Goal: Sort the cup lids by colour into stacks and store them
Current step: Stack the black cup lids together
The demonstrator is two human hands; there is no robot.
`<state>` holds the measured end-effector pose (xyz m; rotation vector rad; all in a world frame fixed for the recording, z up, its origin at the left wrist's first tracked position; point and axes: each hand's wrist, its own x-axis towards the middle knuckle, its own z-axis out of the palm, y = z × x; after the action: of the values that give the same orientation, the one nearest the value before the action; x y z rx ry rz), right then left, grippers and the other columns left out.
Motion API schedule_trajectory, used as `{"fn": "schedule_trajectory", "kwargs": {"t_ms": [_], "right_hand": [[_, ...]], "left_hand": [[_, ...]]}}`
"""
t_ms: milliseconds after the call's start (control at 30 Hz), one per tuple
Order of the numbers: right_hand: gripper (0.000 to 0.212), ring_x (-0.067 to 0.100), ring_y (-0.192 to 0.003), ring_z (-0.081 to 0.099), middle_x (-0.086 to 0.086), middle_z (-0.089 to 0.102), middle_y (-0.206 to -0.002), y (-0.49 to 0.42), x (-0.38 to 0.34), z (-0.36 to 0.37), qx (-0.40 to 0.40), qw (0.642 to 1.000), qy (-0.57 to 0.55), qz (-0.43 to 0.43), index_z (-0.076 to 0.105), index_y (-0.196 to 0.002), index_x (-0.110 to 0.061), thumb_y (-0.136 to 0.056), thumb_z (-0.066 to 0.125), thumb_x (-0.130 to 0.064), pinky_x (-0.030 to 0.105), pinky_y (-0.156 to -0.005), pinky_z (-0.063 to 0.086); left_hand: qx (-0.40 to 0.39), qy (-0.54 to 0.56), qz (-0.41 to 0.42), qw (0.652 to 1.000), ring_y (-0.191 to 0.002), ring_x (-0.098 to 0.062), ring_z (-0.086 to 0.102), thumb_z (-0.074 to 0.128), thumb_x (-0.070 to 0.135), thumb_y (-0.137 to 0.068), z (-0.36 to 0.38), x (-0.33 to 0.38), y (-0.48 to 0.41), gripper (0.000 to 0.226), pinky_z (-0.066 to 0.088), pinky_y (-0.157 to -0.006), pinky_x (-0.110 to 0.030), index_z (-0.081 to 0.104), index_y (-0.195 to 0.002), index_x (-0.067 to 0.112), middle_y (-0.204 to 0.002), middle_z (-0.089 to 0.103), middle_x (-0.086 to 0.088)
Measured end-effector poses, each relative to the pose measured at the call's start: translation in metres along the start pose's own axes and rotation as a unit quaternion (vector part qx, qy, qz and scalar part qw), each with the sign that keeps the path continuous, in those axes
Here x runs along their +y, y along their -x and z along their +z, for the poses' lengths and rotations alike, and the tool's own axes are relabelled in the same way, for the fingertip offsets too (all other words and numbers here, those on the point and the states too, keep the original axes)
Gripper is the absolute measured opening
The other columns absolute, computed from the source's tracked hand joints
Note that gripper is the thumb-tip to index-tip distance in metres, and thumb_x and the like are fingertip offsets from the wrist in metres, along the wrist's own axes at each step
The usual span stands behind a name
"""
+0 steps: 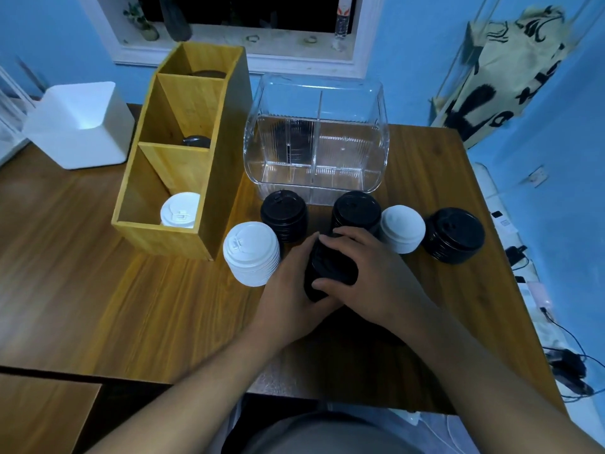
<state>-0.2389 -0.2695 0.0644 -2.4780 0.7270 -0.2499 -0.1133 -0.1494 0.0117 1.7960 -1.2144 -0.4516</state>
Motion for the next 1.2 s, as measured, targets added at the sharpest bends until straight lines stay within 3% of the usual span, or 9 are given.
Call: {"fn": "schedule_trajectory", "kwargs": {"t_ms": [133, 233, 400, 600, 800, 900, 1000, 1133, 1200], "right_hand": [[0.076, 0.003, -0.142, 0.032, -0.019, 0.030, -0.158, 0.000, 0.000, -0.004, -0.012, 1.000, -0.012, -0.006, 0.041, -0.150, -0.041, -0.083, 0.070, -0.060, 0.027, -0.113, 0.036], [0.067, -0.006, -0.141, 0.034, -0.023, 0.035, -0.157, 0.022, 0.012, -0.019, -0.015, 0.991, -0.131, -0.003, 0.044, -0.148, -0.043, -0.087, 0.068, -0.057, 0.024, -0.113, 0.036], [0.044, -0.005, -0.109, 0.060, -0.025, 0.064, -0.117, 0.086, 0.055, -0.030, 0.128, 0.979, -0.128, 0.098, 0.058, -0.126, -0.046, -0.084, 0.056, -0.060, 0.033, -0.094, 0.055], [0.087, 0.006, -0.136, 0.034, -0.019, 0.043, -0.146, 0.106, 0.070, 0.000, 0.008, 0.994, 0.073, 0.077, 0.043, -0.148, -0.041, -0.074, 0.053, -0.086, 0.036, -0.112, 0.035], [0.077, 0.004, -0.132, 0.037, -0.019, 0.049, -0.141, 0.104, 0.071, -0.004, 0.056, 0.994, -0.013, 0.098, 0.047, -0.143, -0.041, -0.074, 0.072, -0.065, 0.040, -0.112, 0.040], [0.091, 0.010, -0.120, 0.043, -0.015, 0.049, -0.133, 0.104, 0.070, -0.008, 0.063, 0.985, 0.093, 0.134, 0.045, -0.144, -0.038, -0.069, 0.056, -0.087, 0.039, -0.100, 0.047], [0.106, 0.011, -0.121, 0.037, -0.013, 0.035, -0.134, 0.104, 0.067, -0.014, 0.031, 0.972, 0.157, 0.172, 0.023, -0.153, -0.044, -0.063, 0.044, -0.098, 0.035, -0.099, 0.045], [0.095, 0.002, -0.147, 0.011, -0.027, 0.013, -0.158, 0.102, 0.073, -0.030, -0.034, 0.996, 0.005, 0.080, 0.022, -0.154, -0.049, -0.077, 0.076, -0.061, 0.035, -0.119, 0.026], [0.088, -0.001, -0.148, 0.011, -0.028, 0.019, -0.159, 0.101, 0.078, -0.034, -0.070, 0.997, -0.013, 0.044, 0.027, -0.151, -0.050, -0.081, 0.079, -0.040, 0.034, -0.121, 0.023]], "left_hand": [[0.002, 0.007, 0.009, 1.000, -0.127, -0.004, 0.054, 0.083, 0.041, -0.081, 0.000, 0.001, -0.002, 0.081, 0.052, -0.101, -0.034, 0.044, -0.149, 0.022, -0.138, 0.056, 0.011], [-0.008, 0.004, 0.012, 1.000, -0.127, -0.006, 0.055, 0.081, 0.052, -0.081, 0.000, 0.001, -0.001, 0.083, 0.053, -0.100, -0.038, 0.043, -0.149, 0.025, -0.138, 0.057, 0.011], [-0.013, -0.010, -0.002, 1.000, -0.131, -0.003, 0.051, 0.078, 0.065, -0.075, -0.001, 0.002, -0.002, 0.090, 0.048, -0.108, -0.037, 0.041, -0.149, 0.029, -0.140, 0.054, 0.014], [-0.009, -0.009, -0.012, 1.000, -0.132, -0.002, 0.049, 0.082, 0.060, -0.074, -0.001, 0.002, 0.000, 0.093, 0.046, -0.110, -0.033, 0.039, -0.149, 0.028, -0.142, 0.052, 0.015], [0.000, 0.002, -0.016, 1.000, -0.136, 0.002, 0.045, 0.080, 0.061, -0.073, -0.002, 0.004, 0.002, 0.096, 0.038, -0.111, -0.019, 0.038, -0.152, 0.028, -0.146, 0.050, 0.016], [-0.005, -0.001, -0.018, 1.000, -0.136, 0.002, 0.045, 0.079, 0.065, -0.072, -0.002, 0.004, 0.000, 0.097, 0.039, -0.112, -0.022, 0.038, -0.152, 0.029, -0.145, 0.049, 0.016], [-0.018, -0.004, -0.019, 1.000, -0.135, -0.002, 0.047, 0.082, 0.063, -0.071, -0.001, 0.003, -0.001, 0.098, 0.043, -0.112, -0.034, 0.038, -0.151, 0.029, -0.145, 0.050, 0.015], [-0.027, -0.014, -0.016, 0.999, -0.138, 0.001, 0.042, 0.083, 0.063, -0.070, -0.003, 0.005, -0.001, 0.104, 0.038, -0.114, -0.025, 0.033, -0.154, 0.030, -0.149, 0.045, 0.017], [-0.033, -0.011, -0.008, 0.999, -0.139, 0.001, 0.040, 0.084, 0.061, -0.070, -0.004, 0.004, 0.000, 0.104, 0.038, -0.114, -0.026, 0.032, -0.155, 0.030, -0.151, 0.044, 0.017]]}}
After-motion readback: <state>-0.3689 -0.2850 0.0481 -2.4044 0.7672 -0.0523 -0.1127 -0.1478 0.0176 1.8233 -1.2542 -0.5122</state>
